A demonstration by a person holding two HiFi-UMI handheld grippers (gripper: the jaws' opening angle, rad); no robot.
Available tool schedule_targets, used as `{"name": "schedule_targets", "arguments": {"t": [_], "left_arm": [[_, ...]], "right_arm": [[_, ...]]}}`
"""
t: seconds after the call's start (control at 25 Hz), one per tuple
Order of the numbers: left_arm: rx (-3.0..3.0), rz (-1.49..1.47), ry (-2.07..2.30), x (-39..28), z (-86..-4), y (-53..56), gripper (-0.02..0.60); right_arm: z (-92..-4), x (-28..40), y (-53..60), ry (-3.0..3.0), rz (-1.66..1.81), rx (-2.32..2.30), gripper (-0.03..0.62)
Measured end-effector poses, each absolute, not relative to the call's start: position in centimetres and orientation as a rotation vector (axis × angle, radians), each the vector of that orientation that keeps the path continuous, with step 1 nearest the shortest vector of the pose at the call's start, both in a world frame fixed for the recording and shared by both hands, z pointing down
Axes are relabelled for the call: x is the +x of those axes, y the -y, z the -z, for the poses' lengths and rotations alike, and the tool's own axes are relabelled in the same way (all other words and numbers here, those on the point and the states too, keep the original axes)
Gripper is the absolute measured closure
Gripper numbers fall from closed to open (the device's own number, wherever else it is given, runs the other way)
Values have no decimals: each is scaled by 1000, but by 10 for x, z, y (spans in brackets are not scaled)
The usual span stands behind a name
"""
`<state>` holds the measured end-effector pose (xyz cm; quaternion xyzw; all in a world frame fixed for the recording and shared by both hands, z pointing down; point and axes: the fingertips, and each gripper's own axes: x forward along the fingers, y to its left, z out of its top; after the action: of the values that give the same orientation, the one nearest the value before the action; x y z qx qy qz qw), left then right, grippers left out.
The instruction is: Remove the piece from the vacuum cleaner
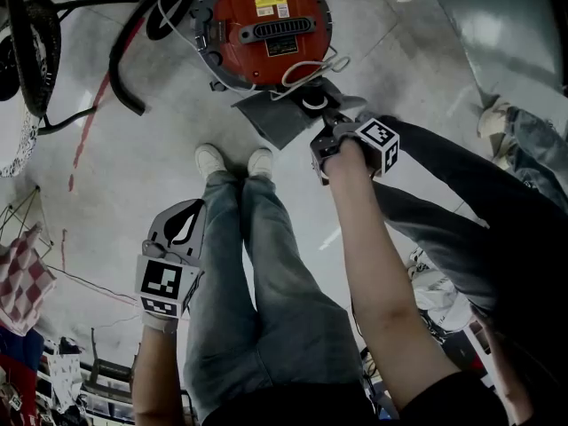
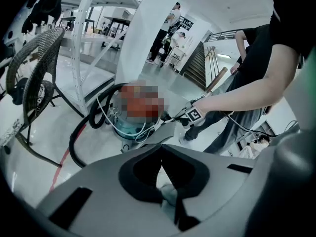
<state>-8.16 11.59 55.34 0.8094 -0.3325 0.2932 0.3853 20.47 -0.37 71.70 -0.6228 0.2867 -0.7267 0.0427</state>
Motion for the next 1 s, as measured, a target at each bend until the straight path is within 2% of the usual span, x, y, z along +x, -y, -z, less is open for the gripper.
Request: {"name": "schedule_targets", "arguments": {"t": [1.0], "left_arm": [[2050, -753, 834, -70, -554, -116, 563]], "right_arm": [[-713, 192, -4, -896, 2201, -1795, 560]]}}
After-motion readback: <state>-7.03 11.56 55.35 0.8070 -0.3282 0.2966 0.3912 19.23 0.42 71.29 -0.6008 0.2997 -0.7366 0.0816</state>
